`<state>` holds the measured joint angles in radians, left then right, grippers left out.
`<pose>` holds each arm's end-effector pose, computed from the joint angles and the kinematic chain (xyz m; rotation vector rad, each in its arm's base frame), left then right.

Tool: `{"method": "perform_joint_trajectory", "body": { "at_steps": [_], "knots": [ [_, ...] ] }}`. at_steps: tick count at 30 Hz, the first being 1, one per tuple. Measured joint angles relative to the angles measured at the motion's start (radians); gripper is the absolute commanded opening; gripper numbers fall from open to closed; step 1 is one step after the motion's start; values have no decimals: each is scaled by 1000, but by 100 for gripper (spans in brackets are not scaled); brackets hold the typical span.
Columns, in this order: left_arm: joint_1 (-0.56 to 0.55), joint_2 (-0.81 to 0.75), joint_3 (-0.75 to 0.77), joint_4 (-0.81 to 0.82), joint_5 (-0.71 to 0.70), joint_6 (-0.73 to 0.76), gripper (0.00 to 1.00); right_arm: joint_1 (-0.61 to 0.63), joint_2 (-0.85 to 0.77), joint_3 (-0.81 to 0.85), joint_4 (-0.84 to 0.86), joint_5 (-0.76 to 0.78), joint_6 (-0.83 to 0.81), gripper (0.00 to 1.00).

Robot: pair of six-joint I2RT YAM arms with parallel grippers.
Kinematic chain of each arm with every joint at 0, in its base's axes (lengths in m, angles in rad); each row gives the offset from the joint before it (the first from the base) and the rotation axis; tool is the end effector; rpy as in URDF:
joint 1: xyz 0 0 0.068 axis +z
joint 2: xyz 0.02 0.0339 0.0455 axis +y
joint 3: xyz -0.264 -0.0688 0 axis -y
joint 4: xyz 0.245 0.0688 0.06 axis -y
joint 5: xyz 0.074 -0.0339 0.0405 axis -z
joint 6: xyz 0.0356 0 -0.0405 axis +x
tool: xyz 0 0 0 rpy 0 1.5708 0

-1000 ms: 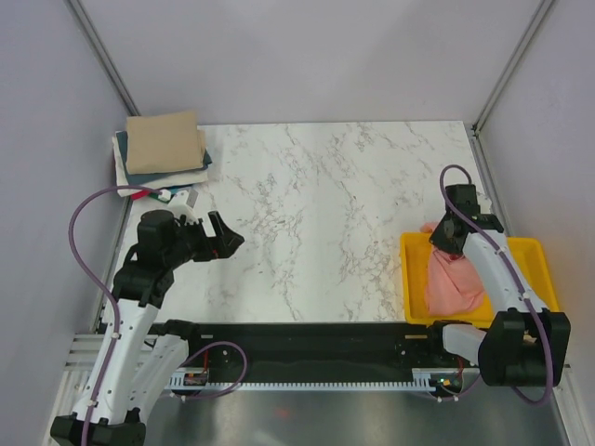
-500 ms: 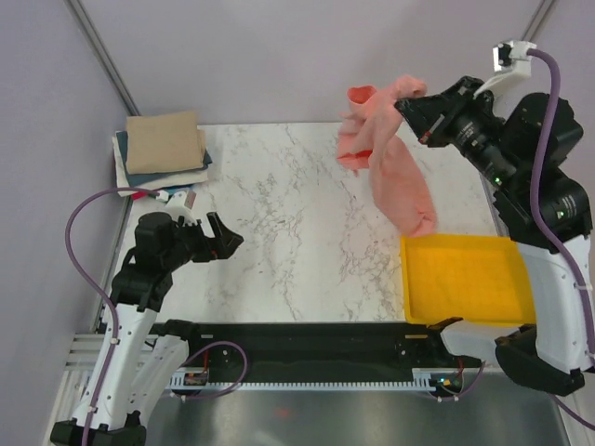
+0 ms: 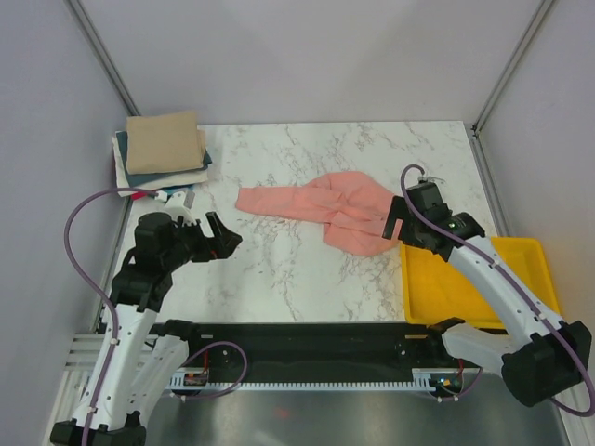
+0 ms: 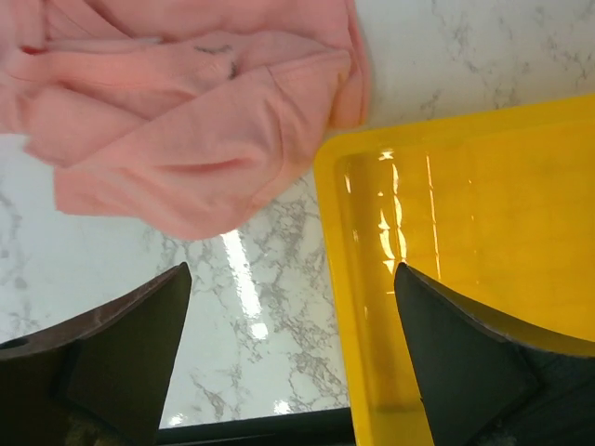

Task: Fold and stack the t-shirts
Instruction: Move the tshirt to the center of the board, then flatten the tshirt out

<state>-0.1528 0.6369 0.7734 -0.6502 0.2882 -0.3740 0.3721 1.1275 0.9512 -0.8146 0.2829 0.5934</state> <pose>0.1334 -0.0308 0.3101 -0.0553 2.1203 -0.6174 0.2065 0.0699 0.2776 0.3819 2.4745 0.0310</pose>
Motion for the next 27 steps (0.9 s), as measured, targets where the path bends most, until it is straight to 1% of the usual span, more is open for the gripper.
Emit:
{"method": "perform_joint_trajectory", "body": {
  "at_steps": [4,6,8,10,13,15,16,17,20,23,25,27],
  "knots": [
    [0,27,0,0,0,0,100,1,-76,8,87,-56,-34,98],
    [2,39,0,-1,-2,0,100,11,-69,11,161,-113,-44,98],
    [14,51,0,-5,-3,0,100,52,-12,29,226,-158,-51,98],
    [35,51,0,-7,-5,0,100,130,134,105,266,-187,-68,98],
    [71,35,0,-6,-9,0,100,246,452,337,320,-221,-105,98],
    [82,22,0,-6,-19,0,100,297,634,496,346,-246,-132,98],
    [84,16,0,-7,-22,0,100,312,705,571,338,-262,-144,98],
    [84,8,0,-7,-25,0,100,327,805,682,350,-284,-162,98],
    [84,-11,0,-7,-29,0,100,343,1040,968,373,-328,-204,98],
    [84,-27,0,-7,-40,0,100,345,1244,1225,382,-360,-239,98],
    [84,-37,0,-7,-48,0,100,349,1348,1346,392,-368,-265,98],
    [84,-40,0,-7,-50,0,100,353,1429,1415,419,-369,-296,98]
  ]
}}
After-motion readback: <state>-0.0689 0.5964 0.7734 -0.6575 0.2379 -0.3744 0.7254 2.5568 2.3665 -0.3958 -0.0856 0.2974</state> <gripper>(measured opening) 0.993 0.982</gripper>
